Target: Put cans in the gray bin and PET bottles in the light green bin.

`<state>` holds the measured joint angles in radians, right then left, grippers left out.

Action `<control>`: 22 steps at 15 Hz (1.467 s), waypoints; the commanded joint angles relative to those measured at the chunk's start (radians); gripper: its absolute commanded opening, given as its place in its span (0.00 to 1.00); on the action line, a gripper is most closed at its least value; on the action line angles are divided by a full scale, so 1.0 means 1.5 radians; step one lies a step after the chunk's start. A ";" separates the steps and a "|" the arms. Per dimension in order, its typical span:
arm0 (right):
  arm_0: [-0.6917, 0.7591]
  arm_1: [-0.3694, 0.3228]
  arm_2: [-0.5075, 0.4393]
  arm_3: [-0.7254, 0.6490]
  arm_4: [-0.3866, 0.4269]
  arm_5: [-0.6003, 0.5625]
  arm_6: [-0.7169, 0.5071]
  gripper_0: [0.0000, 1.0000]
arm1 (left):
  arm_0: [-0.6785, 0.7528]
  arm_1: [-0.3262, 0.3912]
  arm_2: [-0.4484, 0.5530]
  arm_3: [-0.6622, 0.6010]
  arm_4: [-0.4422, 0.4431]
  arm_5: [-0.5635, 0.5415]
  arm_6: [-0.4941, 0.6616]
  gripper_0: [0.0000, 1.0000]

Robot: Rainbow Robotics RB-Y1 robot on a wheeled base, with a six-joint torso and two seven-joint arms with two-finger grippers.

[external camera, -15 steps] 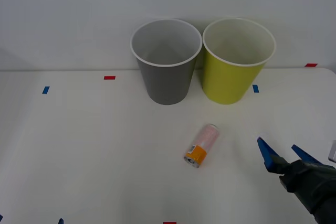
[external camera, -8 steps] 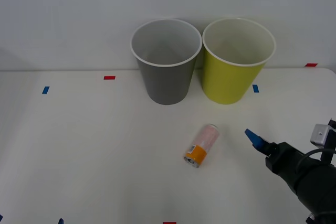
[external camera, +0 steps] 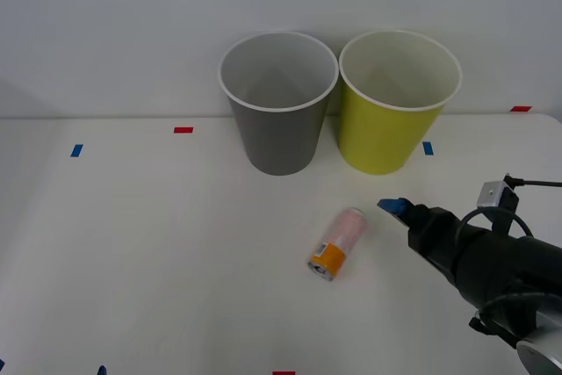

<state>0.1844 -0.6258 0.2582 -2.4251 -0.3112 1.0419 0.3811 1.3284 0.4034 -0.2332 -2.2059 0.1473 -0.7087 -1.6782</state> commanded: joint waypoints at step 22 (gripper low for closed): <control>-0.368 -0.100 0.198 0.245 -0.281 0.119 -0.159 1.00 | 0.000 0.000 0.000 0.000 0.000 0.000 0.000 1.00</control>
<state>-0.3599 -0.7825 0.5563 -2.0663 -0.7284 1.2211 0.1470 1.3284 0.4034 -0.2332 -2.2059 0.1473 -0.7087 -1.6782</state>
